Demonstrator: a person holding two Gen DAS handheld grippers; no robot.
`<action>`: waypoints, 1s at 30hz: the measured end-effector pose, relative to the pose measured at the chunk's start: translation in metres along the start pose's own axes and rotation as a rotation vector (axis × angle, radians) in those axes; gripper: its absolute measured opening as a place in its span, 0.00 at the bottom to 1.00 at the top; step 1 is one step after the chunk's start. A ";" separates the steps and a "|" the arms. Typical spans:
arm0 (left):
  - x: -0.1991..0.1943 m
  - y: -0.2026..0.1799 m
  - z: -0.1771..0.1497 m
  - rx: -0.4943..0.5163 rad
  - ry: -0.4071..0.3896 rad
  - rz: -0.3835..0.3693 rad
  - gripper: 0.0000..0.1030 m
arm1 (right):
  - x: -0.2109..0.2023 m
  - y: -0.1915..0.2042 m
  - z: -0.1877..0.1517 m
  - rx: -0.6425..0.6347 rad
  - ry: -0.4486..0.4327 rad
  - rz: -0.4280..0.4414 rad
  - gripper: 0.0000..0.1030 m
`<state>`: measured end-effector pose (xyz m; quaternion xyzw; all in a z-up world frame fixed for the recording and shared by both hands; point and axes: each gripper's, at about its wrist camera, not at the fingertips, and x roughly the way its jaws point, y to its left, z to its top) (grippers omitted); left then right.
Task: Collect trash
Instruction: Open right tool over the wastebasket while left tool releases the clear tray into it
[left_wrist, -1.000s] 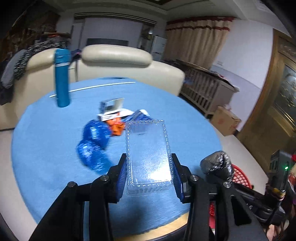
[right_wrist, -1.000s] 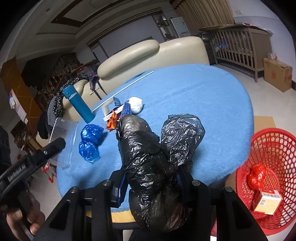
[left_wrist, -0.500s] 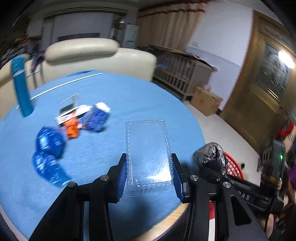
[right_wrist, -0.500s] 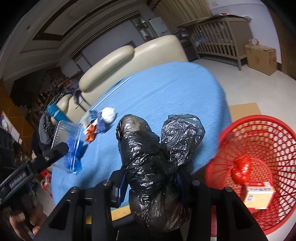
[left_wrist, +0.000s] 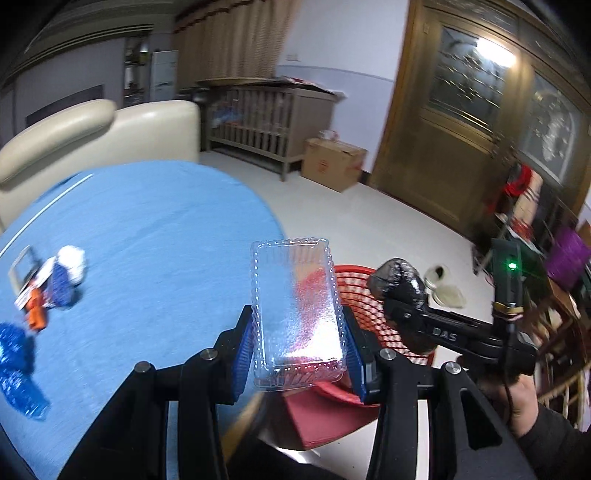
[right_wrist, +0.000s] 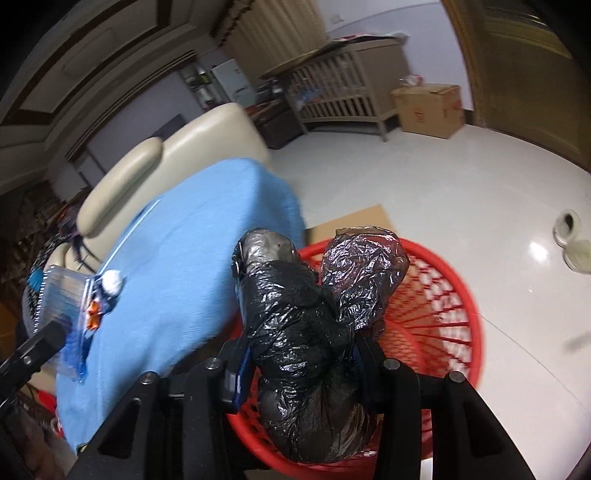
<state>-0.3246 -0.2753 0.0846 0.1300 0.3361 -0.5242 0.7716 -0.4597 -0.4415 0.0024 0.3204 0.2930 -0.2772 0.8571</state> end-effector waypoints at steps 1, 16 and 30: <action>0.004 -0.007 0.002 0.014 0.006 -0.011 0.45 | -0.001 -0.007 0.001 0.008 0.001 -0.006 0.45; 0.043 -0.045 0.017 0.078 0.073 -0.057 0.45 | 0.011 -0.030 -0.003 0.075 0.043 -0.012 0.48; 0.064 -0.053 0.018 0.088 0.137 -0.065 0.46 | -0.010 -0.057 0.011 0.184 -0.057 -0.084 0.73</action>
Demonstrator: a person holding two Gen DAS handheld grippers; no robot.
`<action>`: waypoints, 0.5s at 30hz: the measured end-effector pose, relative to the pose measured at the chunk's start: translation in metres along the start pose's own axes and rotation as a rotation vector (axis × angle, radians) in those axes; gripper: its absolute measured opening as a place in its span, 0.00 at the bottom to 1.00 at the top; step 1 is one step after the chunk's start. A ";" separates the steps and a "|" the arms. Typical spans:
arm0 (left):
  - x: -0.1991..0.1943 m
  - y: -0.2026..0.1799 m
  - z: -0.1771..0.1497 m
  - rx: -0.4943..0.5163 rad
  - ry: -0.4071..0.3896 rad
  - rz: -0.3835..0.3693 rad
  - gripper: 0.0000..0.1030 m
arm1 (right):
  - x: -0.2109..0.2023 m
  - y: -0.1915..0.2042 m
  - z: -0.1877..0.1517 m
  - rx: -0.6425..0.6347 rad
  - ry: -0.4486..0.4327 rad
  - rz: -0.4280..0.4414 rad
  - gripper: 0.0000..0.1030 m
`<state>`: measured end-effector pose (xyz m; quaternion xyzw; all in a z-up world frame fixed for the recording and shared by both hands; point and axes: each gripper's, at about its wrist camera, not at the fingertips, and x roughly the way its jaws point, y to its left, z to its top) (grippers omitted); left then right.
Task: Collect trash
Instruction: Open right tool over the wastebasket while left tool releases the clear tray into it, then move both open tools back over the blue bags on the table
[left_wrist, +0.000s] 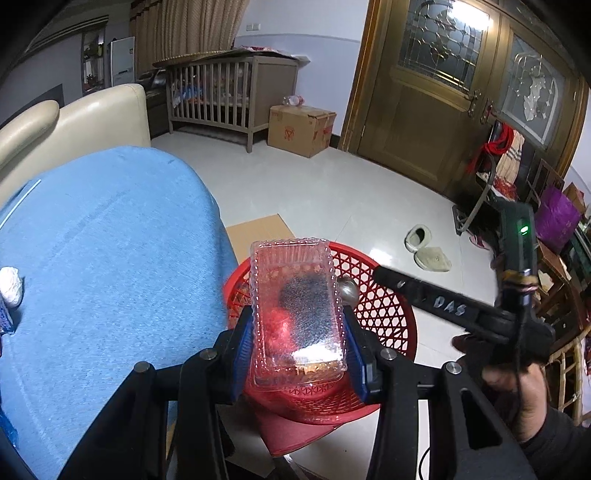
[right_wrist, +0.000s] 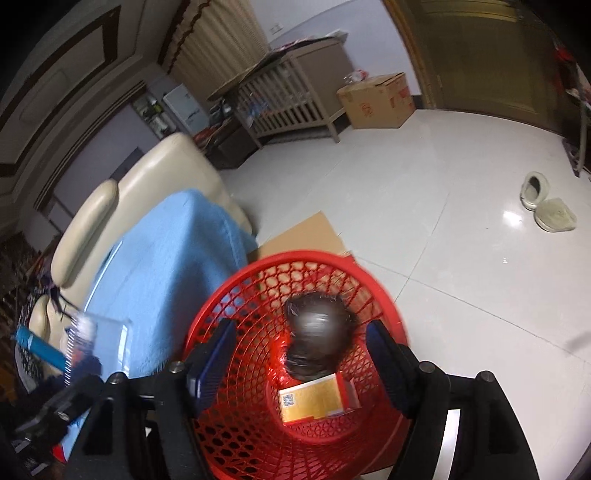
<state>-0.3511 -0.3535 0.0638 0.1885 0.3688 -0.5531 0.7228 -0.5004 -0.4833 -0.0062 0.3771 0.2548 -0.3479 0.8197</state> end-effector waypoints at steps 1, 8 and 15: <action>0.003 -0.001 0.000 0.000 0.008 -0.002 0.46 | -0.002 -0.001 0.001 0.006 -0.006 -0.001 0.73; 0.024 -0.018 0.005 0.044 0.064 0.012 0.66 | -0.011 0.001 0.004 0.007 -0.036 0.004 0.73; 0.014 -0.004 0.004 0.005 0.050 0.025 0.71 | -0.016 0.007 0.004 -0.003 -0.045 0.014 0.73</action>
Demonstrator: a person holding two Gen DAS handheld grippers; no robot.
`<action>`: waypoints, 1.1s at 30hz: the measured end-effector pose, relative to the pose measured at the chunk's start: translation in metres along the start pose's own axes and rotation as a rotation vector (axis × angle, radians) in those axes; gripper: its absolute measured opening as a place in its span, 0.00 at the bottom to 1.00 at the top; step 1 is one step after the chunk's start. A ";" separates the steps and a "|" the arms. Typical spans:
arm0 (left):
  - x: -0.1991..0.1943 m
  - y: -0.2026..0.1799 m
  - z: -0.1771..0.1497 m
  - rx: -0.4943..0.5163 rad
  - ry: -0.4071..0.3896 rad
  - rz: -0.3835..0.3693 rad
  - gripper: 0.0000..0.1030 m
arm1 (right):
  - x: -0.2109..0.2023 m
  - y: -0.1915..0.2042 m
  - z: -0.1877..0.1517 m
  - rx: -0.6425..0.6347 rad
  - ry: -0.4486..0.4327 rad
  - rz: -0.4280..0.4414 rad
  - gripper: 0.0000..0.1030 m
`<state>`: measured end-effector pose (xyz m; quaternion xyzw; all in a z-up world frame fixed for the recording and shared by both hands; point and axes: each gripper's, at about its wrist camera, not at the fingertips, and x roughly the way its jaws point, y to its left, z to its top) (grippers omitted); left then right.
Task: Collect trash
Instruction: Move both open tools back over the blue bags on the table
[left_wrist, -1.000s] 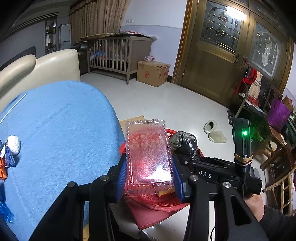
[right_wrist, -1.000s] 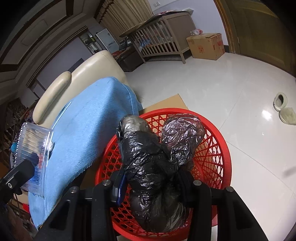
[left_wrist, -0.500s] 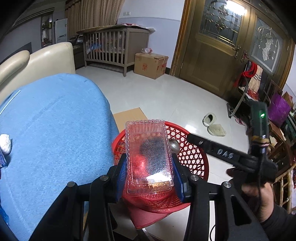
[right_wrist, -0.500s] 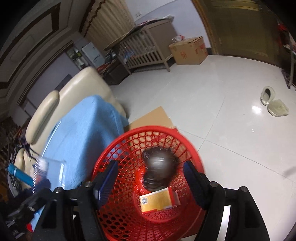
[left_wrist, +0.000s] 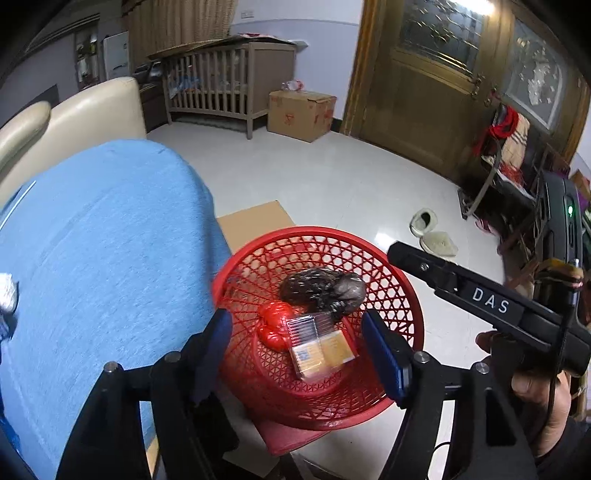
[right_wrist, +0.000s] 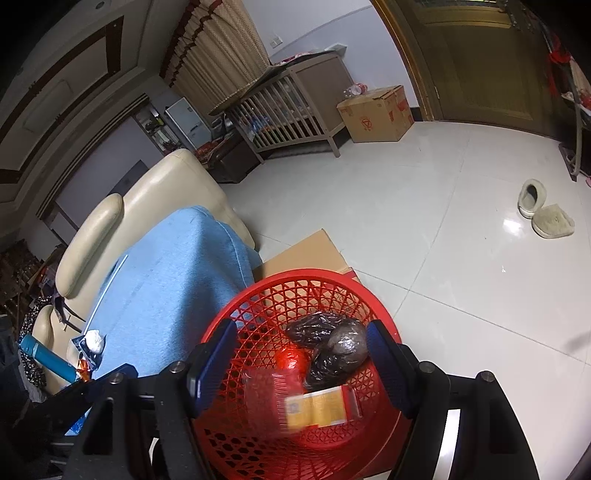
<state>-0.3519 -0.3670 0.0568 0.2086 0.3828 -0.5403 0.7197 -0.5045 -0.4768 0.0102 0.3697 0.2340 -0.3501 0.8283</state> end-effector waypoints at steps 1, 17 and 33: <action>-0.003 0.004 -0.001 -0.017 -0.005 0.005 0.71 | 0.000 0.002 -0.001 -0.001 0.004 0.003 0.73; -0.115 0.172 -0.076 -0.420 -0.185 0.360 0.75 | 0.009 0.083 -0.030 -0.173 0.079 0.088 0.73; -0.123 0.330 -0.140 -0.720 -0.137 0.508 0.90 | 0.033 0.192 -0.082 -0.423 0.201 0.156 0.73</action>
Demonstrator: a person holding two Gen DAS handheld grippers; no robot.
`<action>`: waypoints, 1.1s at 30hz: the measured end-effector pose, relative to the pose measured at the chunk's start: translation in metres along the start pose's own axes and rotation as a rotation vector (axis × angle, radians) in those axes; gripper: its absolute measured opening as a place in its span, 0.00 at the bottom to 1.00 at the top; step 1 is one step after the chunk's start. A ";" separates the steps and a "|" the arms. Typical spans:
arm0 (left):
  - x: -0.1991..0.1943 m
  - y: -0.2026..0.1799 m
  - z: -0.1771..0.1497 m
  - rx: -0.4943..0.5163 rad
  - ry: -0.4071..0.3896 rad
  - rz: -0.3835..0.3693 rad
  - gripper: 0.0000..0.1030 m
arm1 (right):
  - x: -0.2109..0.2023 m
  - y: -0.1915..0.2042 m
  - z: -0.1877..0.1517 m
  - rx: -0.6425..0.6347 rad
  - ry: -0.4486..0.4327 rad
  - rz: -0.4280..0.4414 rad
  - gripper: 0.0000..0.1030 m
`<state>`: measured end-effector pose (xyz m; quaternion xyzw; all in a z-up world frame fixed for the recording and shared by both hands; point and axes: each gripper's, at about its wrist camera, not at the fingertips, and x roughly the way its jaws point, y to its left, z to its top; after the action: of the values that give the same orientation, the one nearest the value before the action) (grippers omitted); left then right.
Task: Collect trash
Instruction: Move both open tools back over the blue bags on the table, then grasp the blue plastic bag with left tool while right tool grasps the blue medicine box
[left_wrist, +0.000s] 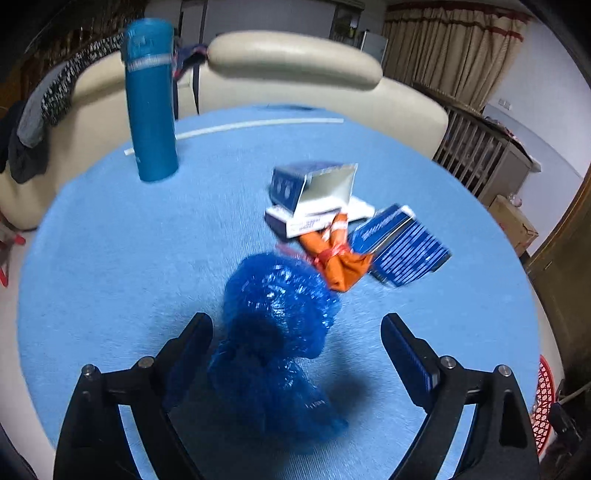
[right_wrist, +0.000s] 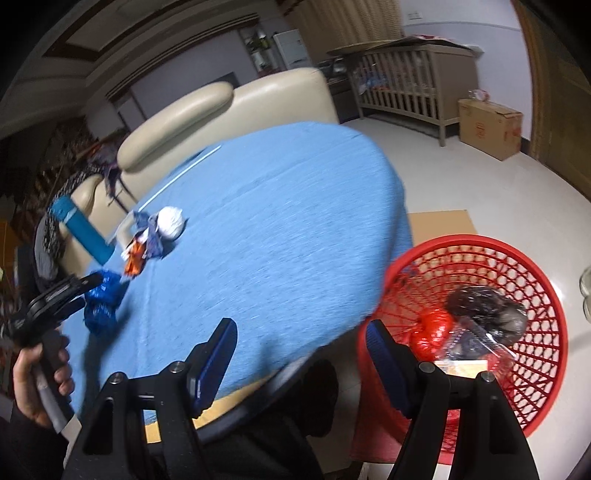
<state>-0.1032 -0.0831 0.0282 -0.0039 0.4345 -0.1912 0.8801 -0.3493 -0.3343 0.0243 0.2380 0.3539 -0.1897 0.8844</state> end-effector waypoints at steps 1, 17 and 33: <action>0.004 0.000 -0.002 -0.001 0.011 -0.002 0.90 | 0.002 0.004 0.000 -0.009 0.005 0.000 0.73; 0.004 0.035 -0.020 -0.121 -0.034 -0.130 0.45 | 0.094 0.127 0.065 -0.180 0.080 0.178 0.73; 0.010 0.031 -0.017 -0.102 -0.029 -0.103 0.45 | 0.199 0.206 0.098 -0.264 0.212 0.289 0.25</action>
<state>-0.1010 -0.0553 0.0044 -0.0737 0.4301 -0.2137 0.8740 -0.0578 -0.2542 0.0027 0.1867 0.4288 0.0129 0.8838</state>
